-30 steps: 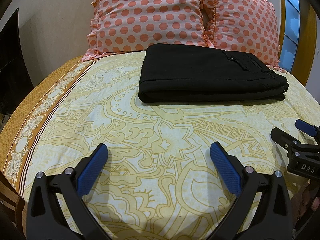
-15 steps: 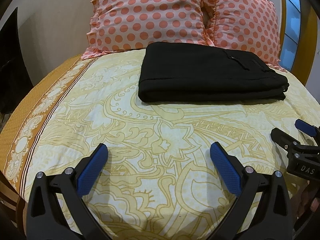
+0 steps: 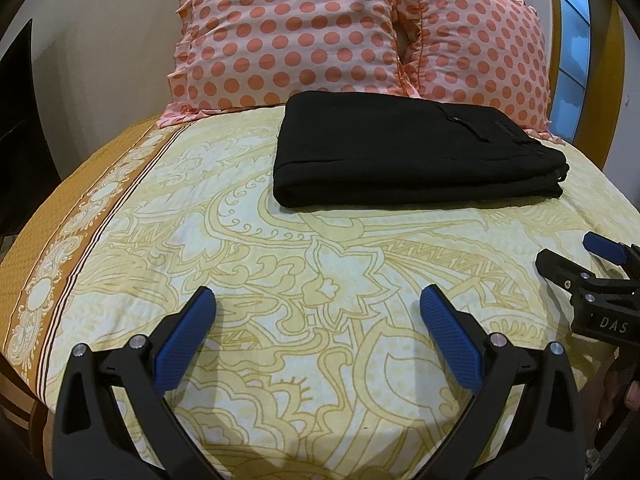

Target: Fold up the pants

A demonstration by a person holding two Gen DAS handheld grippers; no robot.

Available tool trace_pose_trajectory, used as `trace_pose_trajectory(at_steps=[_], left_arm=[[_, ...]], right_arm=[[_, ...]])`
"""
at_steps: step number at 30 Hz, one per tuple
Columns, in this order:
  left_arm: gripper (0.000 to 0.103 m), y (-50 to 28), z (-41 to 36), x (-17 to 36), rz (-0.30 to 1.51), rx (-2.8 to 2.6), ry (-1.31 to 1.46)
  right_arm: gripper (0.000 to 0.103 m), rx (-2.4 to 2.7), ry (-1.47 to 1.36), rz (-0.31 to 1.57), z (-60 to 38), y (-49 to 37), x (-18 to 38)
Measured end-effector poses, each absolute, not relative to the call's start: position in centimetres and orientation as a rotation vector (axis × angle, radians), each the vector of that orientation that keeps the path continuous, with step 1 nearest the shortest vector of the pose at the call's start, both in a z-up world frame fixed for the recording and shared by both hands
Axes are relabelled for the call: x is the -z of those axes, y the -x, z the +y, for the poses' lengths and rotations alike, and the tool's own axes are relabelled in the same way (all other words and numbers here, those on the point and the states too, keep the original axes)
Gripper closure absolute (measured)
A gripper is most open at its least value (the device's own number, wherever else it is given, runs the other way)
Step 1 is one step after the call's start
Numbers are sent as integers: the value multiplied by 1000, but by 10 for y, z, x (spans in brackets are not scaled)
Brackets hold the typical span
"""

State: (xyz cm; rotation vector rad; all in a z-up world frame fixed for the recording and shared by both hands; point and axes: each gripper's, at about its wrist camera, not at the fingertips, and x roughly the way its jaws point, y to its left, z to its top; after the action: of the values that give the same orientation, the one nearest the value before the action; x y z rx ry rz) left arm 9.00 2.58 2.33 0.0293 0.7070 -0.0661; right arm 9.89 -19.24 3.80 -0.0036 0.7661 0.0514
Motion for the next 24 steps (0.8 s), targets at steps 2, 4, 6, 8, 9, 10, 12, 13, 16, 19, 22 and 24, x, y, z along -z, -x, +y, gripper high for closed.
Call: trace_pose_trajectory(at_steps=[2, 4, 6, 8, 9, 10, 12, 13, 16, 19, 22, 24], left_arm=[[2, -91, 26, -24, 709, 66, -29], [2, -90, 25, -23, 710, 66, -30], [2, -90, 25, -23, 709, 66, -29], [2, -91, 25, -24, 711, 65, -29], [2, -91, 25, -23, 712, 65, -29], [2, -91, 25, -23, 714, 65, -29], [2, -91, 24, -23, 719, 64, -29], [2, -91, 24, -23, 721, 64, -29], [2, -93, 23, -24, 736, 56, -27], [2, -95, 23, -24, 746, 50, -24], [2, -95, 24, -25, 745, 53, -26], [2, -95, 25, -25, 744, 54, -26]], right_arm=[[1, -52, 4, 766, -192, -99, -38], [1, -51, 3, 767, -192, -99, -38], [1, -51, 3, 766, -192, -99, -38], [1, -51, 3, 766, -192, -99, -38], [1, -51, 3, 766, -192, -99, -38], [1, -51, 3, 766, -192, -99, -38], [1, -51, 3, 765, -192, -99, -37], [1, -51, 3, 765, -192, -99, -37], [1, -51, 3, 765, -192, -99, -37], [1, -51, 3, 765, -192, -99, -37], [1, -50, 3, 764, -192, -98, -37], [1, -50, 3, 764, -192, -98, -37]])
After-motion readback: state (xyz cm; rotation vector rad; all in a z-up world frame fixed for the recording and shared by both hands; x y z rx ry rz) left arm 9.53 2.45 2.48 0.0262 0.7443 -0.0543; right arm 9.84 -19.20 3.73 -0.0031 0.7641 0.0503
